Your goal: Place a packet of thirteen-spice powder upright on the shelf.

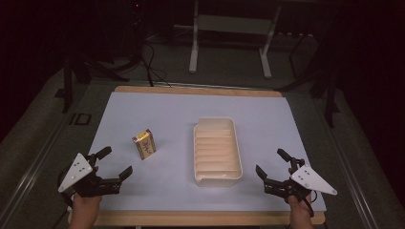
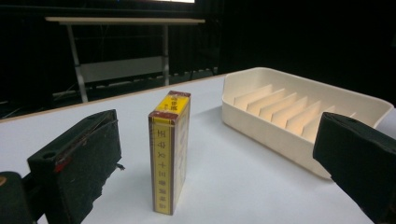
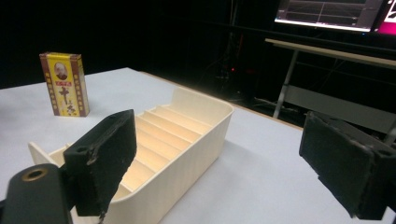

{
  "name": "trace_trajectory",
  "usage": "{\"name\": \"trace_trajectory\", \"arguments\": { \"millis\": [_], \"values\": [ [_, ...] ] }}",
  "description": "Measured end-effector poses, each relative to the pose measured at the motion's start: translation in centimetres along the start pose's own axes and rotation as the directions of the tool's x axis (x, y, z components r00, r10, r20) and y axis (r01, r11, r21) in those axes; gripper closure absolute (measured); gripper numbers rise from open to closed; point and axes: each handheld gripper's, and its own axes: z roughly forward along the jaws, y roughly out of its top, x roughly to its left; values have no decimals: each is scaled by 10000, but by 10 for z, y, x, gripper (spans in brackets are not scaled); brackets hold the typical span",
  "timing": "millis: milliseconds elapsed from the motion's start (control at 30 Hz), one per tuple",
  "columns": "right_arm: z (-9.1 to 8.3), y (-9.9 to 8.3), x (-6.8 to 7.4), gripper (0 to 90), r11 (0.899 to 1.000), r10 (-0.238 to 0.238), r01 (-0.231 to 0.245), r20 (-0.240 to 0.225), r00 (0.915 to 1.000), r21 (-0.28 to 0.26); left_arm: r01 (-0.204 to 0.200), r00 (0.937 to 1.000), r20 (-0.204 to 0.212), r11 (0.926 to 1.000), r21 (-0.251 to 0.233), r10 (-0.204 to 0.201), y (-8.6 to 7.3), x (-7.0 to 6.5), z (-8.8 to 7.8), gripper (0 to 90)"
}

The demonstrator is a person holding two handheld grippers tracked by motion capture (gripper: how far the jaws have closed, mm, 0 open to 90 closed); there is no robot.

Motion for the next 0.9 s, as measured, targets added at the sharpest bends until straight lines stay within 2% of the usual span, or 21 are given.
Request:
{"name": "trace_trajectory", "arguments": {
  "millis": [300,633,700,800,900],
  "values": [
    [0,-1,-1,111,9999,116,-116,-116,9999,-34,294,9995,127,9996,-18,-294,0,4,-2,13],
    [3,-2,-1,112,9999,114,-112,-215,9997,57,291,9972,683,9989,363,-315,10,7,1,13],
    [3,-2,-1,111,9999,135,-133,-227,9997,84,252,9933,1107,9971,715,-330,16,7,2,13],
    [3,-2,-1,111,9998,151,-149,-221,9996,125,145,9919,1241,9953,962,-265,19,6,4,13],
    [4,-2,0,111,9998,122,-118,-246,9996,159,-50,9917,1278,9856,1690,-169,22,3,8,13]
  ]
}}
